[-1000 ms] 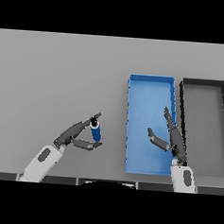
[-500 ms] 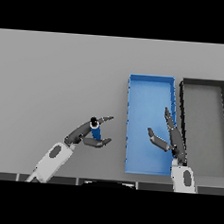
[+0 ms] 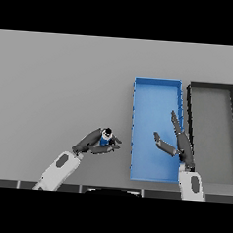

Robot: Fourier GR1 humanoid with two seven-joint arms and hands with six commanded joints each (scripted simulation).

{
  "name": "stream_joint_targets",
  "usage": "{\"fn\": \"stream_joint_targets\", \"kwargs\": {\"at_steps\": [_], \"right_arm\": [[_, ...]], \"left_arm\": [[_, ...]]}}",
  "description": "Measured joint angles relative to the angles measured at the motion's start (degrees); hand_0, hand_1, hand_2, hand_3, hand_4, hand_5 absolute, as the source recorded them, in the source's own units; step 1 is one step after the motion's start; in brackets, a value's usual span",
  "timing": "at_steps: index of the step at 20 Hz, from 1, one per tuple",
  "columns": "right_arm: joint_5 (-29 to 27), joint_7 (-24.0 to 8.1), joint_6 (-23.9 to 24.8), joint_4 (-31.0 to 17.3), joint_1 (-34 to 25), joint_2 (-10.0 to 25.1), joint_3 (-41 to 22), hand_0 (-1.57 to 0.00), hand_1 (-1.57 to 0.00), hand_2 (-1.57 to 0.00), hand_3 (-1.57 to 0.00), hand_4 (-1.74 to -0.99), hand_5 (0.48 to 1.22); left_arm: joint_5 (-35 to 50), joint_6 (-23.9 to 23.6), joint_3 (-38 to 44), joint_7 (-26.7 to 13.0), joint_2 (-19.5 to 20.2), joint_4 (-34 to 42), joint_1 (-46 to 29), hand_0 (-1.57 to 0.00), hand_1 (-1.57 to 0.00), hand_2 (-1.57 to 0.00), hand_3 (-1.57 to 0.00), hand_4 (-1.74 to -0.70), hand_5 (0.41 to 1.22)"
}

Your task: Pick up the blue pipe and place it into the blue bin.

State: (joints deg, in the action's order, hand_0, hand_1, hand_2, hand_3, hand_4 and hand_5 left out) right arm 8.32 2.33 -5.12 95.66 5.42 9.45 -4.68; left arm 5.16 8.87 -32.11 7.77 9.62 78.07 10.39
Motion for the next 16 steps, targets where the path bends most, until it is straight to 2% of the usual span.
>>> {"fn": "stream_joint_targets", "kwargs": {"at_steps": [4,7,10,11,16], "right_arm": [[-0.1,0.9,-0.1,0.2,0.1,-0.2,-0.2,0.00,0.00,0.00,0.00,-1.280,0.660],[1.1,0.8,0.2,0.7,0.5,0.4,-0.5,0.00,0.00,0.00,0.00,-1.277,0.673],[1.9,0.2,0.5,-0.2,0.1,0.3,-0.6,0.00,0.00,0.00,0.00,-1.275,0.683],[2.1,1.3,0.5,0.1,0.8,0.0,-1.0,0.00,0.00,0.00,0.00,-1.272,0.684],[1.7,2.5,0.2,0.2,0.4,0.4,-0.7,0.00,0.00,0.00,0.00,-1.271,0.688]], "left_arm": [[0.5,-0.4,-0.3,2.4,-0.5,3.8,0.5,-1.50,-1.51,-1.52,-1.45,-1.71,1.199],[1.5,-0.2,-0.3,1.9,-1.5,6.7,2.7,-1.54,-1.54,-1.54,-1.45,-1.72,1.210],[2.3,0.1,-0.6,-1.0,-1.8,9.7,4.4,-1.55,-1.56,-1.56,-1.45,-1.72,1.215],[2.7,0.4,-0.6,-1.7,-1.6,10.8,4.9,-1.56,-1.56,-1.56,-1.45,-1.72,1.216],[3.5,0.2,-1.6,-7.3,-1.8,13.9,5.3,-1.57,-1.57,-1.57,-1.44,-1.73,1.219]]}}
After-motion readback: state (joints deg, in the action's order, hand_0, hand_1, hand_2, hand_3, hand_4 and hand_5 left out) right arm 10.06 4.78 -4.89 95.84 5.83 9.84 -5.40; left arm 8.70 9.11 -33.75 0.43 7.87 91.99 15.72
